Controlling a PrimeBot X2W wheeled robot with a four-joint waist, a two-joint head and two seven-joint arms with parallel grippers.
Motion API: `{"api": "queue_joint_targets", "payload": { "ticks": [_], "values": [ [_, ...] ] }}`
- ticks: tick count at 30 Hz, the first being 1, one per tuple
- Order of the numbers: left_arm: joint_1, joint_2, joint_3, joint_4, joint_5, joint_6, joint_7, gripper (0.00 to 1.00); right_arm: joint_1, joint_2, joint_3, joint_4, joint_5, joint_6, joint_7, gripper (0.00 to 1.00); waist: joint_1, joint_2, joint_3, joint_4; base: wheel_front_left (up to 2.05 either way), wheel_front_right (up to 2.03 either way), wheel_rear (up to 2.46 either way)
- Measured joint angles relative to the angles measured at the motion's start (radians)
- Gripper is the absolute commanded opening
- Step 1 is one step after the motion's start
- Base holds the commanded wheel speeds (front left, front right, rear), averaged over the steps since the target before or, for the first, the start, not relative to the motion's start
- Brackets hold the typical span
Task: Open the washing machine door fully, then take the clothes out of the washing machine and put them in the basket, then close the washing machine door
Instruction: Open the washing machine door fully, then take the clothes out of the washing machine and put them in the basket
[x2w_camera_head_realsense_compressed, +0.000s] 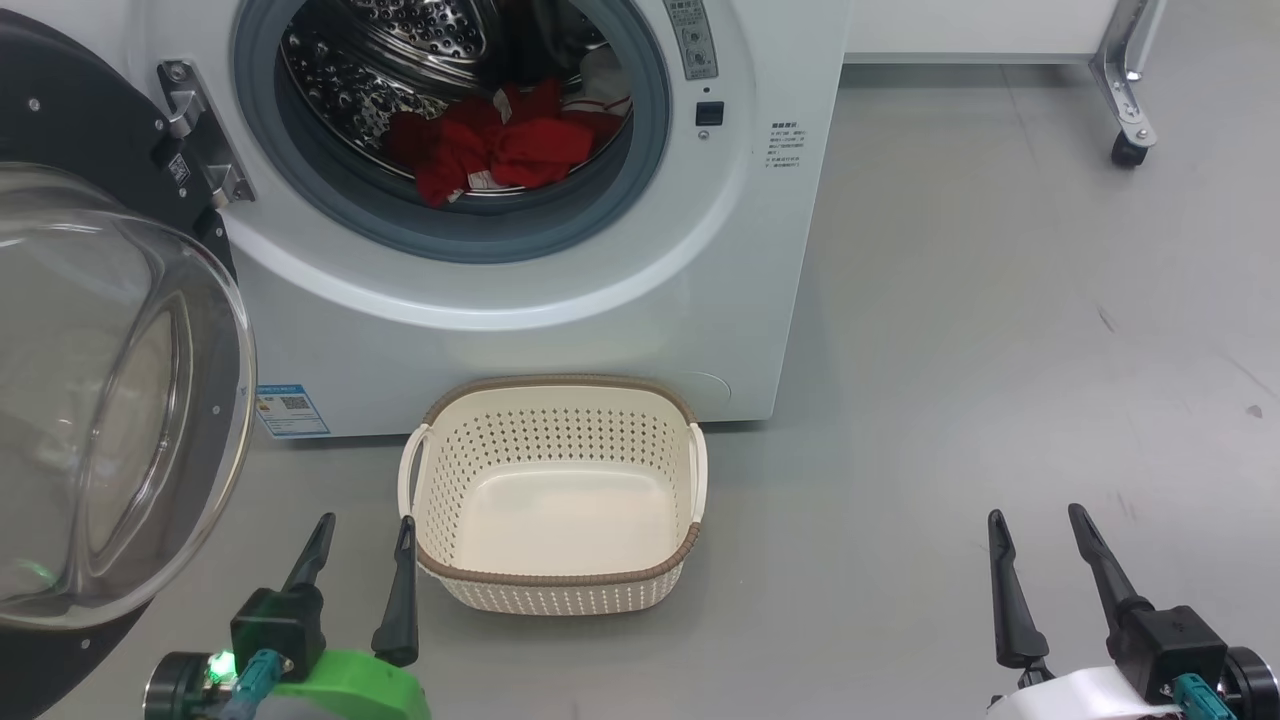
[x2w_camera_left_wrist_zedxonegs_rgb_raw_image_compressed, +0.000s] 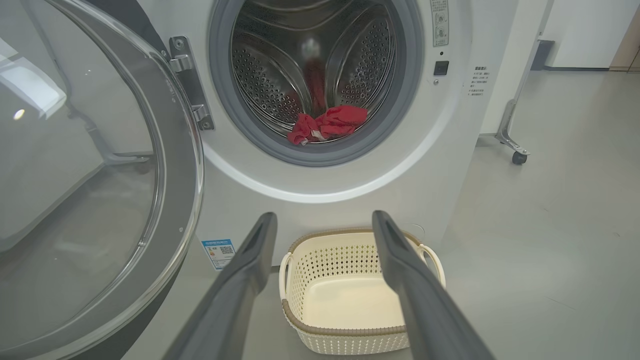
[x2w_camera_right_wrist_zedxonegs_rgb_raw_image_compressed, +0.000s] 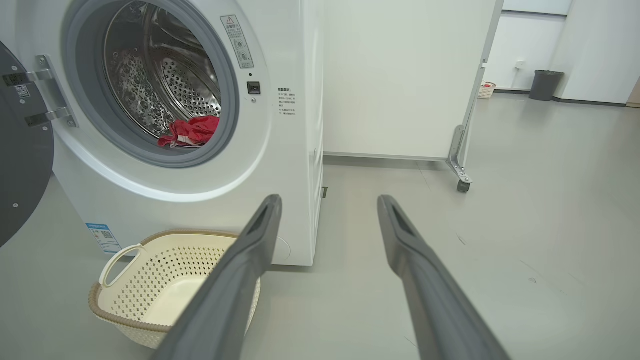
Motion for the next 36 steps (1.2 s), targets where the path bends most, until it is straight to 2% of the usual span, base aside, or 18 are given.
{"api": "queue_joint_targets", "payload": {
  "ticks": [36],
  "values": [
    [0.020, 0.005, -0.015, -0.072, 0.017, 0.017, 0.038, 1.00, 0.017, 0.002, -0.004, -0.033, 0.003, -0.015, 0.000, 1.00, 0.0000, 0.0000, -0.016, -0.026, 0.03, -0.03, 0.00]
  ]
}}
